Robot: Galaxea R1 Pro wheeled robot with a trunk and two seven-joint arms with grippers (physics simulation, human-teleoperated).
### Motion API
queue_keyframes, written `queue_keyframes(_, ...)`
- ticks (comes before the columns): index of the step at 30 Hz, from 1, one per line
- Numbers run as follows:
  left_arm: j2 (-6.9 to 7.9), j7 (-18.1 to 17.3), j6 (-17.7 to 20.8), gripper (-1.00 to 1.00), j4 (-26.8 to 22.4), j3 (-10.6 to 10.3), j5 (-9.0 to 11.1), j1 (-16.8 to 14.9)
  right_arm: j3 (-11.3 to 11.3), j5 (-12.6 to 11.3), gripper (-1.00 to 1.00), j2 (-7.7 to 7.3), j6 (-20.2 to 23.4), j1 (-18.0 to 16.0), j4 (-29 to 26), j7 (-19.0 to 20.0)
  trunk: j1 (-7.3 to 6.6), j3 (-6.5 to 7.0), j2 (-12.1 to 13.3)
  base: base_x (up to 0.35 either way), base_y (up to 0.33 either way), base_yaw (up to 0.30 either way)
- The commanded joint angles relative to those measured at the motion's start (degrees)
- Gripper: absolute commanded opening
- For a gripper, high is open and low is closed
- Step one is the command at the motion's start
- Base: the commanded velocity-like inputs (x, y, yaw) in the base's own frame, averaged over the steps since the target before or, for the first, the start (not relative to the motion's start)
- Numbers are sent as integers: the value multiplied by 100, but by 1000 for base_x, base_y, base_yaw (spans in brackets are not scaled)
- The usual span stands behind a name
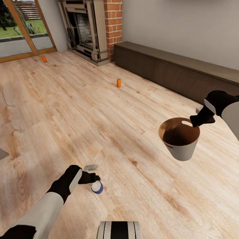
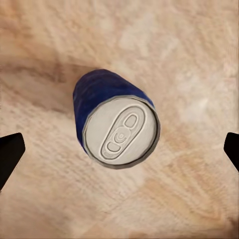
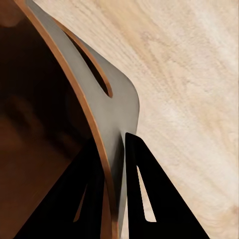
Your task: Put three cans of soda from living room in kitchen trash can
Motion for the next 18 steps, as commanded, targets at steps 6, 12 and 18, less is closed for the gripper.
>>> queue_keyframes(6,-2,11,1,100,-90,8,-2,13,10,-13,-100,1,4,-1,1,13,-1,-53,-1,33,0,0)
queue_keyframes(12,-2,14,1,100,-93,6,-6,15,13,-13,-100,0,4,4,1,13,12,-218,-7,4,0,0)
queue_keyframes(18,-2,14,1,100,-102,6,-3,15,12,-13,-100,0,4,4,1,13,20,-338,-11,0,0,0)
